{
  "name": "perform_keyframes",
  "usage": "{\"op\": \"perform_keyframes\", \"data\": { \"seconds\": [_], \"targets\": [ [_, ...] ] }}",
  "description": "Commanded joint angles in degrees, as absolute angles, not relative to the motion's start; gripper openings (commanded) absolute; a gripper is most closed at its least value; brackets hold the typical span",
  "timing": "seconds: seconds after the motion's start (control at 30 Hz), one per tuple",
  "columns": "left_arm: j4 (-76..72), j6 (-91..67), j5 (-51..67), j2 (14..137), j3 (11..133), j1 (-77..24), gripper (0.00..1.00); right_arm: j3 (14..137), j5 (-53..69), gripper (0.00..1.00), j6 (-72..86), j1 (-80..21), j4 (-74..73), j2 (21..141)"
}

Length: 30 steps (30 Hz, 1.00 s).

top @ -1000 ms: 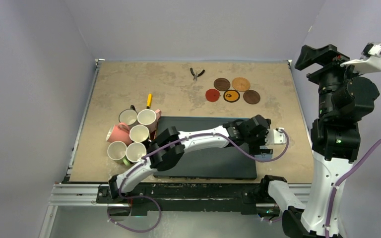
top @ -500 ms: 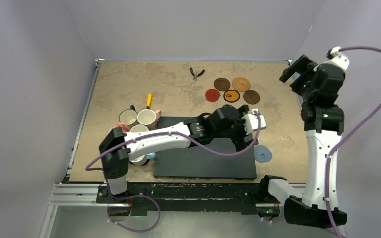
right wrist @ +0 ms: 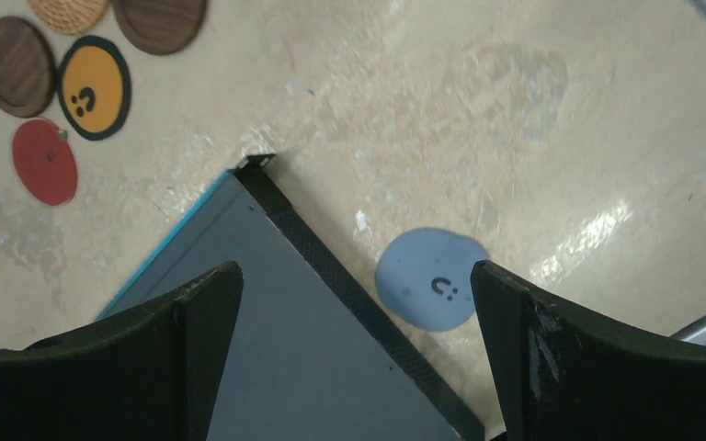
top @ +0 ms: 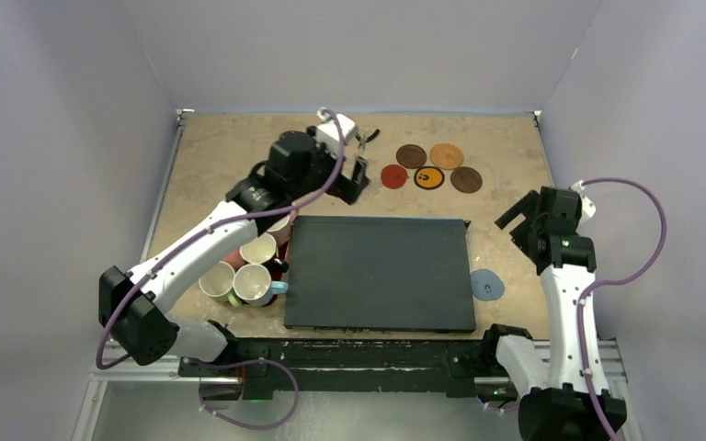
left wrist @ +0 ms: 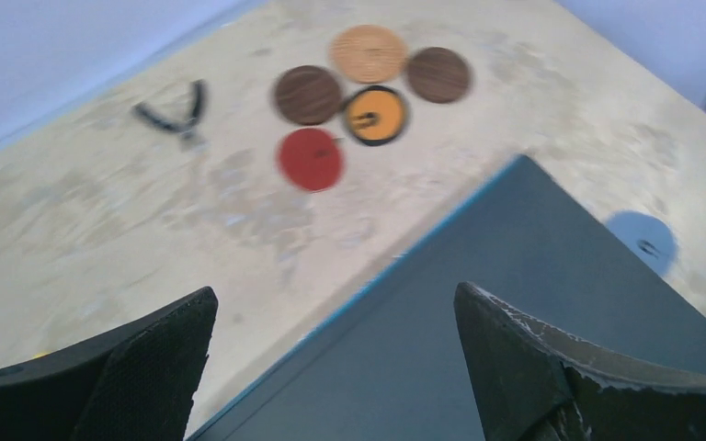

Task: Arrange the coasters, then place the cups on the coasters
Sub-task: Move the coaster to the corner of the board.

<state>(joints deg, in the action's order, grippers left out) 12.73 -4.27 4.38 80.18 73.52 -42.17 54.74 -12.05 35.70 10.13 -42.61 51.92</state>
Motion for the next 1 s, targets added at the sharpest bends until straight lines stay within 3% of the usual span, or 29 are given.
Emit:
{"op": "perform_keyframes", "data": {
  "seconds": [0.0,0.47,0.97],
  "targets": [
    [14.1,-6.1,1.7,76.7,70.4,-36.2,0.96,49.0,-9.9,0.98,46.7,10.5,-45.3,48.3],
    [6.6,-10.2,-0.8,76.0,61.0,-34.7,0.94,30.3,-4.9,0.98,64.8,10.5,-41.2,43.8],
    [6.5,-8.6,-6.2,74.7,60.2,-34.6,0.93,27.2,-6.0,0.98,71.4,10.5,-42.8,40.4]
  ]
}}
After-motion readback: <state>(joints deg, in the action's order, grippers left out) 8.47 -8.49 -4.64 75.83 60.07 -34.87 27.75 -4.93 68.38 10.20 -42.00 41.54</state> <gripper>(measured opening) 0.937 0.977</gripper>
